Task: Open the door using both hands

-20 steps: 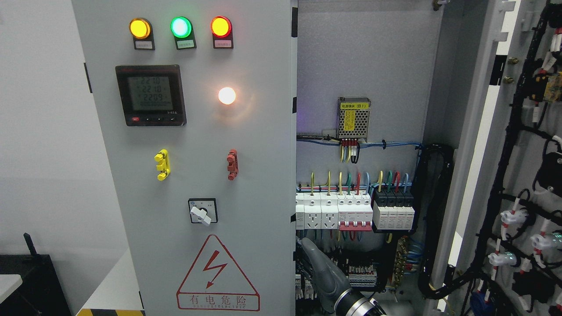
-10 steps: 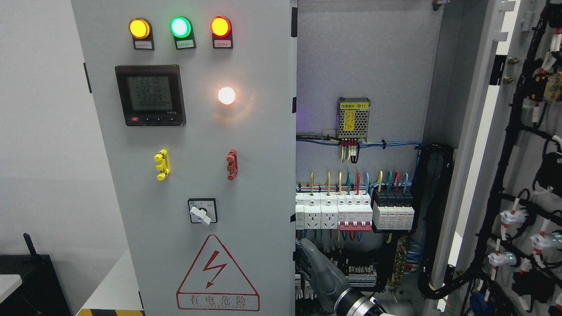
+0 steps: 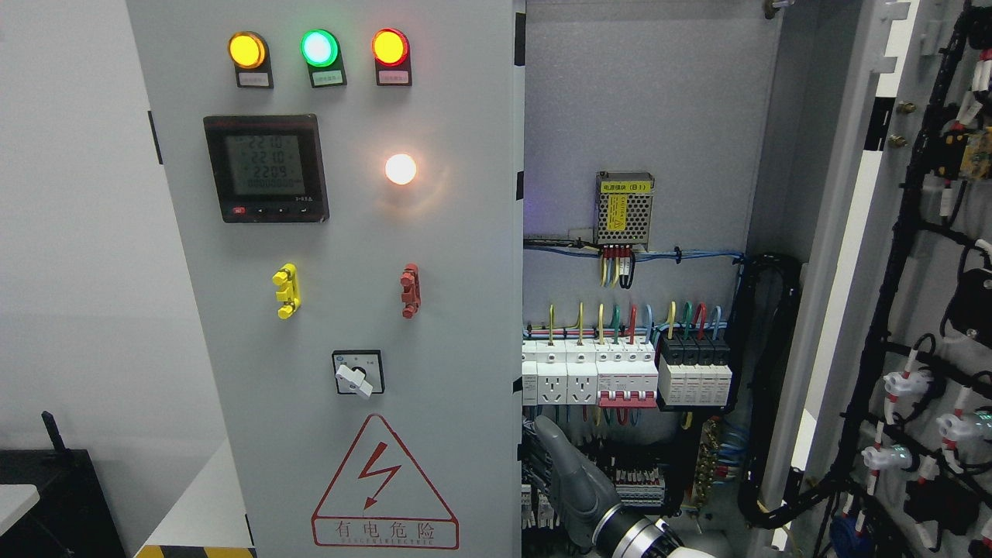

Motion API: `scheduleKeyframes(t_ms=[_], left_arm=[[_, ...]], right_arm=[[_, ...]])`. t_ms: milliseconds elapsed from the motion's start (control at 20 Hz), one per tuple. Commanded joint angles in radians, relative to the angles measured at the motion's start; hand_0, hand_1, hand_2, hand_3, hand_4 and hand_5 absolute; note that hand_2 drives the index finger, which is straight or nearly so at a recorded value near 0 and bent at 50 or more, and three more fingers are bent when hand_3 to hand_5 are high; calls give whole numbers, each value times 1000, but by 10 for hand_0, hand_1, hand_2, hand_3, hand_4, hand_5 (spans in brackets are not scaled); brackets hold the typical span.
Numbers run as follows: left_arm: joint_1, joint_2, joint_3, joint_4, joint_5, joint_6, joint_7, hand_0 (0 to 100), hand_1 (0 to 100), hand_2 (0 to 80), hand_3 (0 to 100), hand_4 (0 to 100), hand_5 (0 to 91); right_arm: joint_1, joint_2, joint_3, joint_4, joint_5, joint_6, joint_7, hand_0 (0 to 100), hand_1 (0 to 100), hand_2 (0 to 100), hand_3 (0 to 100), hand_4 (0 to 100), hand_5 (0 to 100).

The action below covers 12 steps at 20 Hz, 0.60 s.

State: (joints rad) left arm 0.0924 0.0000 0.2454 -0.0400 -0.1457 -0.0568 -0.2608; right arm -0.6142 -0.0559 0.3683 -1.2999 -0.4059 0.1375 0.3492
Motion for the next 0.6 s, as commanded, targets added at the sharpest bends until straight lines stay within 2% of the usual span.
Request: scheduleKeyframes(t_ms=[0, 100, 250, 551], left_arm=[[0, -21, 0, 0, 0, 0, 0, 0, 0, 0, 0, 31, 0], [0, -21, 0, 0, 0, 0, 0, 0, 0, 0, 0, 31, 0], [0, -21, 0, 0, 0, 0, 0, 0, 0, 0, 0, 31, 0], [0, -21, 0, 0, 0, 0, 0, 0, 0, 0, 0, 30, 0]], right_arm=[[-5, -2, -8, 19, -10, 5, 8, 107, 0, 0, 0, 0, 0], [-15, -2, -8, 27, -11, 5, 11, 107, 0, 0, 0, 0, 0], [-18, -2, -8, 44, -10, 5, 65, 107, 0, 0, 0, 0, 0], [-22, -2, -19, 50, -11, 5, 71, 106, 0, 0, 0, 0, 0]])
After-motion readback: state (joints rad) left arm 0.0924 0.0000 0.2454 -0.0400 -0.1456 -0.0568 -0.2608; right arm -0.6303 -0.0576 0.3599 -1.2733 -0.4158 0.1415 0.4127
